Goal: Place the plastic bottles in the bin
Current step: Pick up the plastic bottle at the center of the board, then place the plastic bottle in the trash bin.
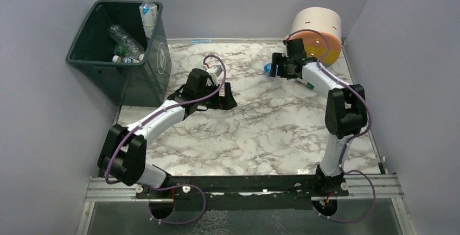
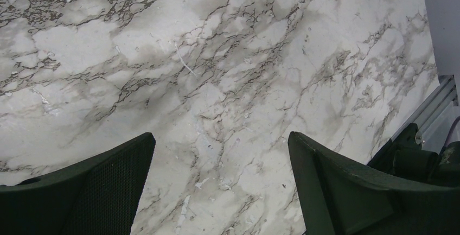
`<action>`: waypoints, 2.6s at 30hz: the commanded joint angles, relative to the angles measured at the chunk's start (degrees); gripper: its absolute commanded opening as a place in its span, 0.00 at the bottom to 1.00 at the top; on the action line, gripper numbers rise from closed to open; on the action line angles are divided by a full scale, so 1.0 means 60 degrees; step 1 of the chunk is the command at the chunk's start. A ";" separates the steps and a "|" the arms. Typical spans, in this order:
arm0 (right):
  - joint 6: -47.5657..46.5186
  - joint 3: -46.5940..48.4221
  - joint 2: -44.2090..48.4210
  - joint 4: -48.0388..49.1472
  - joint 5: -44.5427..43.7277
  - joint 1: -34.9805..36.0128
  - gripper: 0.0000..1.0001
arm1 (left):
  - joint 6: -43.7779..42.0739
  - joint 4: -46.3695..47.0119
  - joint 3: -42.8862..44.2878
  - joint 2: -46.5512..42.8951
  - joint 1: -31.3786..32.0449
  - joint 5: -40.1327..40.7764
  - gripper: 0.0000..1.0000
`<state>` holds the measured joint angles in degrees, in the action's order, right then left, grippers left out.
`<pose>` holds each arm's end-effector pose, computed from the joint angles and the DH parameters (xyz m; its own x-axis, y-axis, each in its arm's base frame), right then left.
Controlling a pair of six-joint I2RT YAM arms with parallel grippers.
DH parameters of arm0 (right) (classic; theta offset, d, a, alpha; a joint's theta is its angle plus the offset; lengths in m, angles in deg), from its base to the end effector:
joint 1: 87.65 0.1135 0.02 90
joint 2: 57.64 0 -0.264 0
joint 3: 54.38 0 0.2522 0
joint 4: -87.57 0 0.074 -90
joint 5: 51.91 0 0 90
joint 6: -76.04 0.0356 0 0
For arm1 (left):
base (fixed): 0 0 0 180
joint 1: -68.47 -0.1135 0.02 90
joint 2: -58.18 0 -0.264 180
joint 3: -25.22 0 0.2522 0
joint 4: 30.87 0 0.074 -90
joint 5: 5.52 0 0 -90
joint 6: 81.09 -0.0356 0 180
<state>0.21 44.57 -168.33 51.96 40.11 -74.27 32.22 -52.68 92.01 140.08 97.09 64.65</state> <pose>0.4224 0.1018 0.2286 -0.7561 0.0716 -0.6506 -0.0716 0.9790 0.1910 0.2683 -0.1602 0.2446 -0.7568 -0.0111 -0.6536 0.4238 0.7529 -0.5035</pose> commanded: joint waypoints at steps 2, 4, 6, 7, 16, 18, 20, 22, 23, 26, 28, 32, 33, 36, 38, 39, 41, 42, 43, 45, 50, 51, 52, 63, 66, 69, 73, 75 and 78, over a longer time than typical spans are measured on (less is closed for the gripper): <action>-0.0150 -0.0214 -0.0364 0.0367 0.0244 -0.0049 0.68 | -0.0124 0.0019 0.0407 0.0071 0.0061 0.0237 0.99; -0.0138 -0.0245 -0.0463 0.0379 0.0335 -0.0049 0.67 | -0.0128 0.0015 0.0412 0.0064 0.0053 0.0243 0.99; -0.0110 -0.0266 -0.0566 0.0374 0.0417 -0.0049 0.66 | -0.0121 0.0012 0.0429 0.0070 0.0062 0.0245 0.99; -0.0083 -0.0298 -0.0614 0.0384 0.0442 -0.0049 0.66 | -0.0122 -0.0001 0.0422 0.0066 0.0064 0.0244 0.99; -0.0058 -0.0347 -0.1119 0.0465 0.0417 -0.0049 0.65 | -0.0135 0.0004 0.0400 0.0074 0.0057 0.0260 0.99; -0.0062 -0.0274 -0.1246 0.0462 0.0449 -0.0053 0.63 | -0.0146 0.0006 0.0417 0.0081 0.0062 0.0262 0.99; -0.0033 -0.0205 -0.1334 0.0476 0.0486 -0.0049 0.59 | -0.0145 0.0007 0.0431 0.0091 0.0053 0.0249 0.99; -0.0010 -0.0132 -0.1423 0.0478 0.0536 -0.0049 0.56 | -0.0148 0.0001 0.0433 0.0095 0.0049 0.0261 0.99; 0.0006 -0.0102 -0.1461 0.0477 0.0561 -0.0049 0.54 | -0.0137 0.0008 0.0433 0.0089 0.0049 0.0270 0.99; 0.0005 -0.0050 -0.1545 0.0479 0.0557 -0.0050 0.52 | -0.0137 -0.0012 0.0417 0.0085 0.0050 0.0274 0.99; 0.0009 -0.0048 -0.1573 0.0500 0.0546 -0.0049 0.52 | -0.0142 -0.0007 0.0429 0.0099 0.0055 0.0278 0.99; 0.0003 -0.0060 -0.1583 0.0490 0.0611 -0.0049 0.39 | -0.0111 -0.0009 0.0505 0.0093 0.0054 0.0259 0.99; 0.0023 -0.0075 -0.1553 0.0479 0.0642 -0.0056 0.36 | -0.0095 -0.0006 0.0526 0.0098 0.0055 0.0272 0.99; 0.0061 -0.0207 -0.1371 0.0462 0.0749 -0.0050 0.35 | -0.0094 -0.0009 0.0545 0.0098 0.0055 0.0257 0.99; 0.0076 -0.0350 -0.1184 0.0452 0.0817 -0.0049 0.35 | -0.0088 -0.0020 0.0526 0.0081 0.0061 0.0262 0.99; 0.0092 -0.0426 -0.1076 0.0448 0.0864 -0.0052 0.35 | -0.0083 -0.0013 0.0529 0.0073 0.0051 0.0272 0.99; 0.0123 -0.0592 -0.0825 0.0459 0.1004 -0.0049 0.35 | -0.0052 -0.0007 0.0522 0.0048 0.0063 0.0282 0.99; 0.0135 -0.0685 -0.0636 0.0451 0.1089 -0.0049 0.34 | -0.0028 -0.0011 0.0519 0.0036 0.0064 0.0280 0.99; 0.0173 -0.0779 -0.0467 0.0439 0.1161 -0.0045 0.33 | 0.0010 0.0018 0.0515 0.0033 0.0062 0.0289 0.99; 0.0255 -0.1060 -0.0063 0.0471 0.1385 -0.0034 0.33 | 0.0047 0.0024 0.0530 0.0041 0.0060 0.0277 0.99; 0.0119 -0.1770 0.1046 0.0331 0.1156 0.0502 0.32 | 0.0202 0.0061 0.0537 -0.0110 0.0064 0.0297 0.99; 0.0063 -0.1845 0.1230 0.0223 0.1033 0.0690 0.32 | 0.0239 0.0100 0.0549 -0.0141 0.0075 0.0278 0.99; 0.0026 -0.1904 0.1379 0.0094 0.0927 0.0904 0.32 | 0.0267 0.0151 0.0550 -0.0152 0.0078 0.0241 0.99; 0.0595 -0.2972 0.3222 -0.0239 0.1882 0.1887 0.32 | 0.1130 0.1389 0.0171 -0.0154 0.0068 -0.0734 0.99; 0.0694 -0.3281 0.3622 -0.0213 0.2240 0.2003 0.32 | 0.1316 0.1619 0.0103 -0.0177 0.0065 -0.0759 0.99; 0.0749 -0.3621 0.3965 -0.0127 0.2480 0.2085 0.32 | 0.1386 0.1679 0.0118 -0.0194 0.0066 -0.0688 0.99; 0.0812 -0.3920 0.4210 -0.0045 0.2745 0.2158 0.33 | 0.1634 0.1933 0.0043 -0.0175 0.0066 -0.0710 0.99; 0.0863 -0.4043 0.4313 0.0027 0.2826 0.2202 0.33 | 0.1860 0.2192 -0.0074 -0.0183 0.0064 -0.0761 0.99; 0.0978 -0.4215 0.4454 0.0133 0.3020 0.2268 0.33 | 0.2213 0.2614 -0.0275 -0.0228 0.0064 -0.0833 0.99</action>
<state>4.69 20.53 -143.87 51.13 54.97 -61.35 42.10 -42.21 92.38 140.37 97.12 61.52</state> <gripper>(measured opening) 0.391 0.992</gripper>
